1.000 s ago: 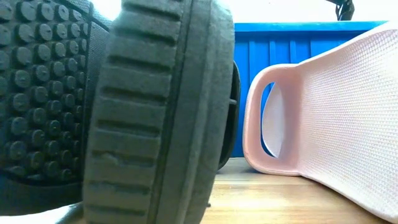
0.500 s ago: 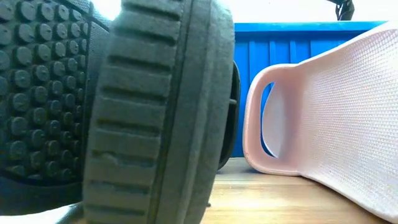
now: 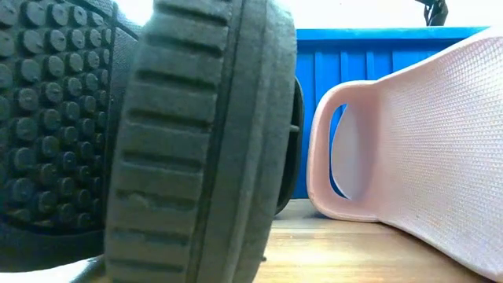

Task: Pick and place slides into bin
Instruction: Put the black slides into the blue bin

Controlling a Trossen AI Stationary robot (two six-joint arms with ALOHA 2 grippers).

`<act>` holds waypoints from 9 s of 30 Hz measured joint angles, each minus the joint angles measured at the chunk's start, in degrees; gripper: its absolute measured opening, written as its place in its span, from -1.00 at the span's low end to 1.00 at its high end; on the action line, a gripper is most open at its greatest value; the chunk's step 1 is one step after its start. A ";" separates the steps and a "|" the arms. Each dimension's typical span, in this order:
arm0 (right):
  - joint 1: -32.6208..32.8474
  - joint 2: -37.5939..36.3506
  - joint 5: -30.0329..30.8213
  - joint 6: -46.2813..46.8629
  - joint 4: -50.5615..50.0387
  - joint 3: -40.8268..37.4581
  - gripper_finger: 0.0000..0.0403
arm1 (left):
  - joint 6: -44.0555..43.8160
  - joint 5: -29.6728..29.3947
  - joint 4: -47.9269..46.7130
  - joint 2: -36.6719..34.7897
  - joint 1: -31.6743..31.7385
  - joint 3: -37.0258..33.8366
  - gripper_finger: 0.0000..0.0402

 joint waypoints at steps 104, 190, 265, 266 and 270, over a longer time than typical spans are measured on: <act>-0.02 0.04 0.04 1.05 0.04 0.00 -0.65 | 54.08 -38.25 -0.64 17.73 52.88 -12.27 0.35; 5.43 25.97 -19.07 7.40 43.01 0.63 -0.63 | 23.23 16.62 20.58 -8.45 9.28 1.16 -0.90; 5.77 31.54 -17.53 14.97 42.49 0.66 -0.66 | -19.07 -34.80 28.52 13.82 -15.77 -29.81 0.03; 5.77 31.54 -17.53 14.97 42.49 0.66 -0.65 | -20.13 -34.86 28.57 13.82 -15.75 -30.24 0.03; 5.77 31.54 -17.53 14.95 42.50 0.66 -0.63 | -20.42 -35.00 29.68 13.82 -15.73 -31.69 0.03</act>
